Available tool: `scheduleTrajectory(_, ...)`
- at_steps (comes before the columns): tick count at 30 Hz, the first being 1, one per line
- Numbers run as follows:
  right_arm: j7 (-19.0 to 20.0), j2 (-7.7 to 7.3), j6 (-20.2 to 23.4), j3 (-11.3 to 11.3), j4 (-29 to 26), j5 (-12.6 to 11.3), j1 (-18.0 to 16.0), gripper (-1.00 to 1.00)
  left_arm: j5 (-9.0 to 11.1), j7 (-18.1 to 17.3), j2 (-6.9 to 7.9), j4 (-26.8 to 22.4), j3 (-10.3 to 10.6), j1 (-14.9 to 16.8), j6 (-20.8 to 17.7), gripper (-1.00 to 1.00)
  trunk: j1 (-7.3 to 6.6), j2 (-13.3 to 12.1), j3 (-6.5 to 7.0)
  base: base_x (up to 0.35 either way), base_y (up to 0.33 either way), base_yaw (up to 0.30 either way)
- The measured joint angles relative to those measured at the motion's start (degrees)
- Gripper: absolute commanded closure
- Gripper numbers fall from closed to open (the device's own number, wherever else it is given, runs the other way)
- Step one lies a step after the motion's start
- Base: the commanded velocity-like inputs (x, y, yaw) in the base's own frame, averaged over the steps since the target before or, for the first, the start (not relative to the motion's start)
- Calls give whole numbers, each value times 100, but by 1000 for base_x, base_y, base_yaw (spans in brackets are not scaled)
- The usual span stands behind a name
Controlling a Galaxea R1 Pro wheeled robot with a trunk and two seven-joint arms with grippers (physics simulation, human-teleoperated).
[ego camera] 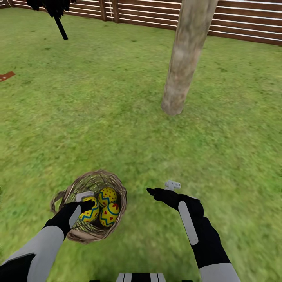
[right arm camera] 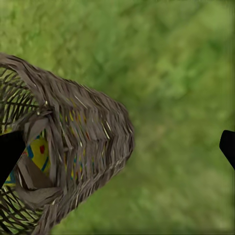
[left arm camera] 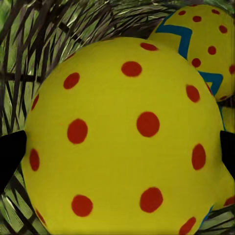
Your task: Take the three Easter eggs out of the wicker basket on the lawn in the garden, then place them on the lawn next to a single tree (choose any tree) so that all three eggs are next to the same tree and none are left in the basket.
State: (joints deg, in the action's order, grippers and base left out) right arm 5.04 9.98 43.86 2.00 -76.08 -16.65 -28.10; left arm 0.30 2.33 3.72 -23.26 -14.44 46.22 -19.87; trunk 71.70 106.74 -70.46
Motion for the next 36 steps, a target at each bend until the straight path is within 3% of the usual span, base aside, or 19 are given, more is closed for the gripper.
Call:
scheduleTrajectory(14,0,0,0,0,-1,0,0,-100,6,-62,3,-184,0,0,1,100,-308,-562,251,-23,-31,0)
scheduleTrajectory(16,0,0,2,0,-1,0,0,-100,12,-356,6,-386,4,0,-177,100,-352,-642,287,0,0,0)
scheduleTrajectory(18,0,0,6,0,-2,0,0,-100,10,-895,8,-548,8,-1,-452,100,-396,-722,323,0,0,0)
scheduleTrajectory(20,-2,0,17,0,-3,-1,0,-100,3,-1105,9,-596,0,-1,-571,100,-439,-802,359,0,0,0)
scheduleTrajectory(28,-5,0,10,0,2,-1,0,-100,2,-1165,17,-634,-4,-1,-1063,100,-615,-1123,544,0,0,0)
scheduleTrajectory(36,-8,0,10,0,2,0,0,-100,-5,-1165,17,-811,-5,-1,-1396,100,-616,-1125,621,0,0,0)
